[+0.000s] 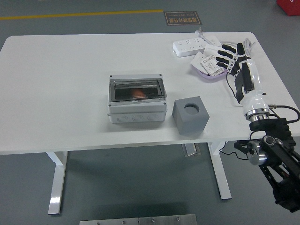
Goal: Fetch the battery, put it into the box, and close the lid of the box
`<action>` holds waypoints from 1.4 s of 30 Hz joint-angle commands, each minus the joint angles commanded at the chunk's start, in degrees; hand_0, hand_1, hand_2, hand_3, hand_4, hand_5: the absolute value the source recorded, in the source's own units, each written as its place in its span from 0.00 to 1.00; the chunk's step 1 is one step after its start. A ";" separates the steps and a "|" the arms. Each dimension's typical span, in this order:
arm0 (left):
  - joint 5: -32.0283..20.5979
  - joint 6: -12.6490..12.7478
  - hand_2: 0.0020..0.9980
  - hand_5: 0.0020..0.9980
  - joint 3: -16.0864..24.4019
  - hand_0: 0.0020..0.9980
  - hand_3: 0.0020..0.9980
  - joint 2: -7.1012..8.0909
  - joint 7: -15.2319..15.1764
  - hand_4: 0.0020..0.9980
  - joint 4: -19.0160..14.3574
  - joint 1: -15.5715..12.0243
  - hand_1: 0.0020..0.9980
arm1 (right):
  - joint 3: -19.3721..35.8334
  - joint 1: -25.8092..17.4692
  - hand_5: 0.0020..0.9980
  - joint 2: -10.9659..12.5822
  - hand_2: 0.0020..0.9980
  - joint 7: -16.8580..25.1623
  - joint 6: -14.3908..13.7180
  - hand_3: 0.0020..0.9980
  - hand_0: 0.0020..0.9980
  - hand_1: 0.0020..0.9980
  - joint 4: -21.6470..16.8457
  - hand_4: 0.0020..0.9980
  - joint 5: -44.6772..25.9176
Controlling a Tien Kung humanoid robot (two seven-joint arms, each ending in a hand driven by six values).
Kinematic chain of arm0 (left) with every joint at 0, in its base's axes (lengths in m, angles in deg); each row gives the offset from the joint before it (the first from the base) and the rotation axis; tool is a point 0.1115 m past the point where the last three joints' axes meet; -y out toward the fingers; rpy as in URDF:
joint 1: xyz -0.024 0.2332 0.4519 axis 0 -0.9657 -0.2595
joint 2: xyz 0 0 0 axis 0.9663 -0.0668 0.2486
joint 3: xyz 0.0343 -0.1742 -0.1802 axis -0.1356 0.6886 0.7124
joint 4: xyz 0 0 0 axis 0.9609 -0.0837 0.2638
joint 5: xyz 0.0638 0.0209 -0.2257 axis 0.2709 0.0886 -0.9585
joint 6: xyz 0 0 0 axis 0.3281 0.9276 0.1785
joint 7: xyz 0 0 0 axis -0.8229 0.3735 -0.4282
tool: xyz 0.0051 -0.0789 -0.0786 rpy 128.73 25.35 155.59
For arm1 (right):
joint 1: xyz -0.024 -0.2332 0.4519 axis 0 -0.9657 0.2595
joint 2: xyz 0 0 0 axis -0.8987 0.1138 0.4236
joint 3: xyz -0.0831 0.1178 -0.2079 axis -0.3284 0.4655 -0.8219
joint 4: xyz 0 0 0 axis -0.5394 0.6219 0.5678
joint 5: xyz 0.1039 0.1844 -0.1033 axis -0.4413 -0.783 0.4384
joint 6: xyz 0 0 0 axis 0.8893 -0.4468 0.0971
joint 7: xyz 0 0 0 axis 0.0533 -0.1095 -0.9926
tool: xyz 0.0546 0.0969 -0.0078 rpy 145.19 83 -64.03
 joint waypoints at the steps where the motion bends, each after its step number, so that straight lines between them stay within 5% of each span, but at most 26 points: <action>1: -0.18 -0.01 0.68 0.22 -0.15 0.63 0.72 0.08 -0.06 0.68 0.00 -0.01 0.77 | -0.08 0.20 0.92 0.12 0.67 -0.19 0.15 0.67 0.69 0.64 -0.29 1.00 0.08; 13: -6.07 -0.62 0.68 0.23 -6.54 0.63 0.72 2.50 -3.62 0.68 -0.08 2.27 0.77 | 0.16 0.95 0.90 1.29 0.69 -1.69 -1.09 0.69 0.70 0.66 -3.83 0.98 2.13; 23: 6.24 -0.95 0.68 0.23 5.52 0.63 0.72 2.43 -4.42 0.68 -2.27 1.82 0.77 | 2.70 -0.44 0.89 2.37 0.69 -2.29 -2.18 0.69 0.71 0.66 -4.14 0.97 3.18; 33: 5.78 -1.04 0.69 0.23 3.79 0.63 0.72 1.66 -4.22 0.68 -2.01 2.03 0.77 | 2.19 -0.51 0.89 2.53 0.68 -3.02 -1.59 0.68 0.71 0.66 -4.00 0.96 3.81; 42: -2.70 -1.10 0.69 0.23 -2.71 0.63 0.72 1.72 -4.12 0.68 -0.42 0.01 0.77 | -0.02 0.01 0.89 0.07 0.69 -3.97 -0.83 0.68 0.70 0.66 -3.04 0.96 3.95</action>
